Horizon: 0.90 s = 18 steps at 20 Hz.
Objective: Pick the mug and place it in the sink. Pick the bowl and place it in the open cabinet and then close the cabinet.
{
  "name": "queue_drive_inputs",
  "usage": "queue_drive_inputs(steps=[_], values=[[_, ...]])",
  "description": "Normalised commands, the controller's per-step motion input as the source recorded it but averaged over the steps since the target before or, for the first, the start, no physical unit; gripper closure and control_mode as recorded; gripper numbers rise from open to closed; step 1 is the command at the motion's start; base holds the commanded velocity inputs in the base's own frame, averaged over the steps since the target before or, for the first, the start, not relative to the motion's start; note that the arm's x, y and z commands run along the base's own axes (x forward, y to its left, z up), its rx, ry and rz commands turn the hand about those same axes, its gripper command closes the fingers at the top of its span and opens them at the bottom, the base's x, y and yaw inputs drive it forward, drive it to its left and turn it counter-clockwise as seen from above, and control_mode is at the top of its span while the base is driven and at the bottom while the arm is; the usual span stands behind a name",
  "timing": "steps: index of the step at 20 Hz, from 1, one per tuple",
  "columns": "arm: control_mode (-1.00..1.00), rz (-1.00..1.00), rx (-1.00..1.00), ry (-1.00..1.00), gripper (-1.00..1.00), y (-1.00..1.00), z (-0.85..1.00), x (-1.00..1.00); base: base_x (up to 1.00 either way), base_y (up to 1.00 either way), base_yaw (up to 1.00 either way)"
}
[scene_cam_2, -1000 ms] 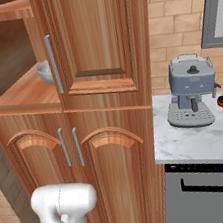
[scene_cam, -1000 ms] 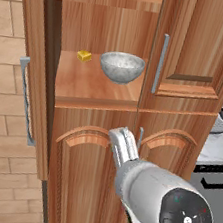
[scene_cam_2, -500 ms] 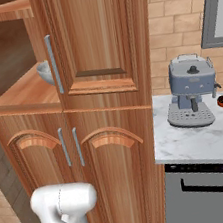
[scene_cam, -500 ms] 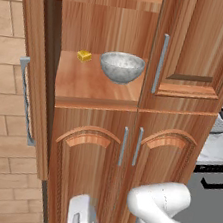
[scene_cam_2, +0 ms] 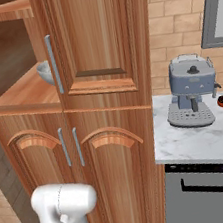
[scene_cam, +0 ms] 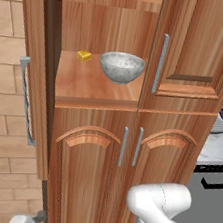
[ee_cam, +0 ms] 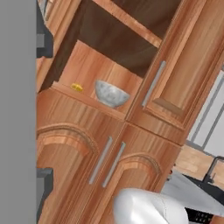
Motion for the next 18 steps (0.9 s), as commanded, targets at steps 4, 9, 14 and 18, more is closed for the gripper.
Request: queue_drive_inputs(steps=[4, 9, 14, 18], values=[[-1.0, -0.11, 0.0, -0.19, -1.0, 0.11, -0.43, 0.63, 0.0, 0.0, 0.0], [-1.0, -0.09, 0.0, -0.13, -1.0, 0.0, -0.28, 0.58, 0.0, 0.0, 0.0], [-1.0, -0.07, 0.0, -0.23, -1.0, 0.27, -0.5, 0.32, 0.0, 0.0, 0.0], [-1.0, -0.07, 0.0, -0.27, -1.0, 0.55, -0.52, 0.28, 0.0, 0.0, 0.0]])
